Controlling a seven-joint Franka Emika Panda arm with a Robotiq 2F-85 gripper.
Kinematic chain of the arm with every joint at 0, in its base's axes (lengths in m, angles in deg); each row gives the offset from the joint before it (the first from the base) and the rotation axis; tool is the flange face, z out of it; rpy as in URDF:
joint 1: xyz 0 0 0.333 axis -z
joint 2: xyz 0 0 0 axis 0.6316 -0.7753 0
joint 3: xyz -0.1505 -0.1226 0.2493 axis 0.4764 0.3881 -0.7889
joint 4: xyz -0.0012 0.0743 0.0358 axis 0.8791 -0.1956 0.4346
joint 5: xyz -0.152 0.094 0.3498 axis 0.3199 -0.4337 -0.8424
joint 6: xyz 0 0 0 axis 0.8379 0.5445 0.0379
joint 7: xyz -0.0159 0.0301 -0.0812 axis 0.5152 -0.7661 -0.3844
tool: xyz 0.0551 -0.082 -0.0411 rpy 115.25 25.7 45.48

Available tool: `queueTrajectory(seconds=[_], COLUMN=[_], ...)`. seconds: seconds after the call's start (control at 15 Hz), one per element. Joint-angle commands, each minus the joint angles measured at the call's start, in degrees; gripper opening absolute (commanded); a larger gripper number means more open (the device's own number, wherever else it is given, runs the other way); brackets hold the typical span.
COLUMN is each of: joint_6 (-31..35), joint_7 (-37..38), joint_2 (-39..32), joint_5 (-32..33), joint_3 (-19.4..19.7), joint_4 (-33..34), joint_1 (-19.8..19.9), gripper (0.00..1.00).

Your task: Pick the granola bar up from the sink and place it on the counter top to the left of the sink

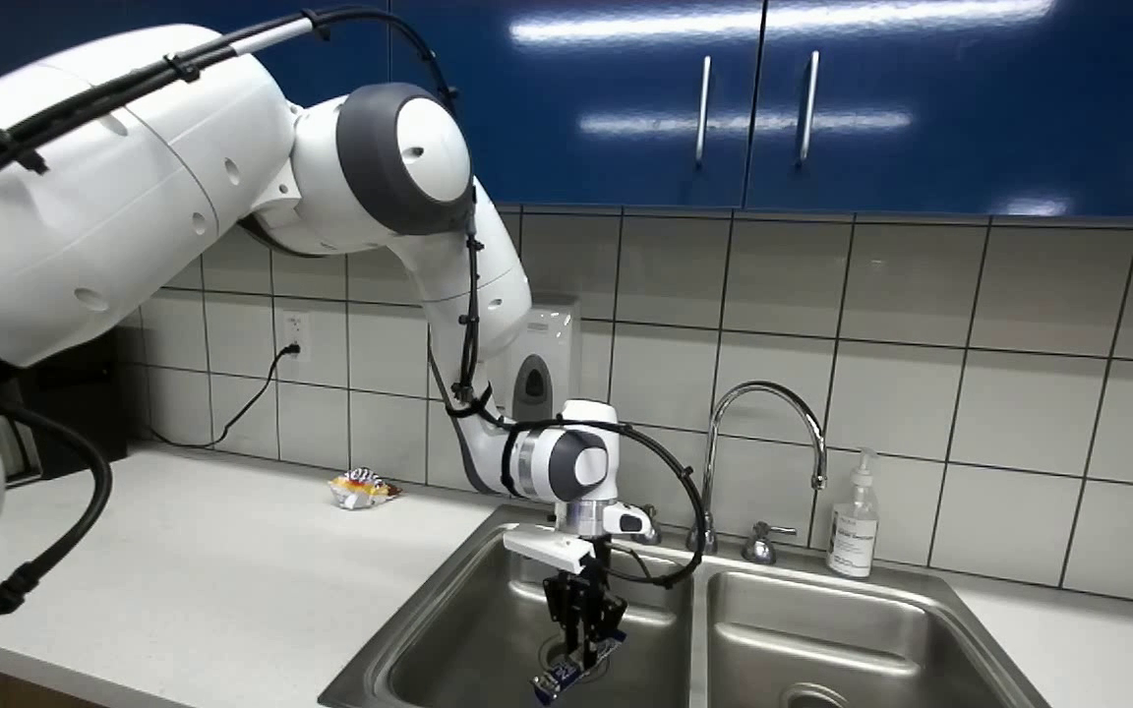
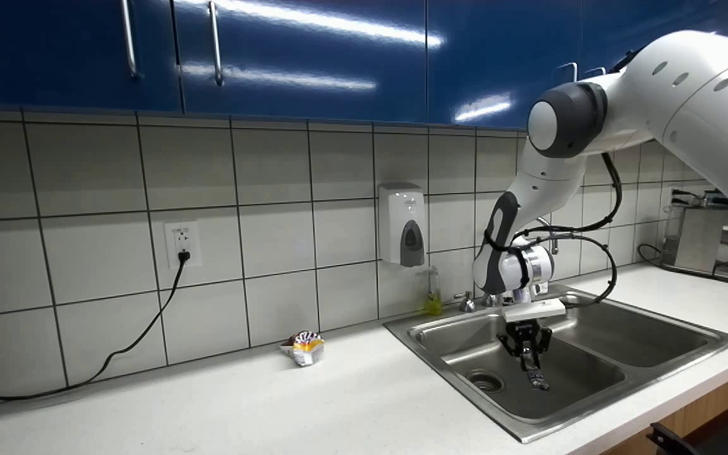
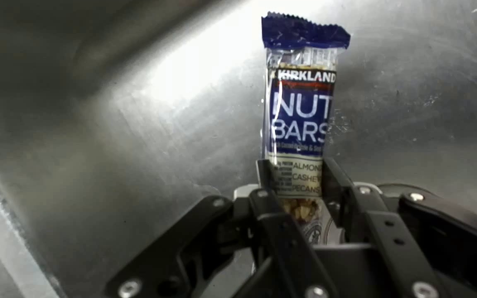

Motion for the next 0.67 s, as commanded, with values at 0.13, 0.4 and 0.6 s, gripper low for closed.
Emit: queueTrajectory(seconds=[0.13, 0.4, 0.6], joint_6=[0.5, 0.7, 0.9], joint_7=[-6.5, -12.5, -15.1], joint_2=[6.8, 10.8, 13.6], joint_5=[5.3, 8.4, 10.5], joint_3=[-0.9, -2.5, -3.1], joint_4=[-6.9, -10.9, -13.7], joint_1=[-0.5, -0.3, -0.7], gripper=[0.08, 0.08, 0.08])
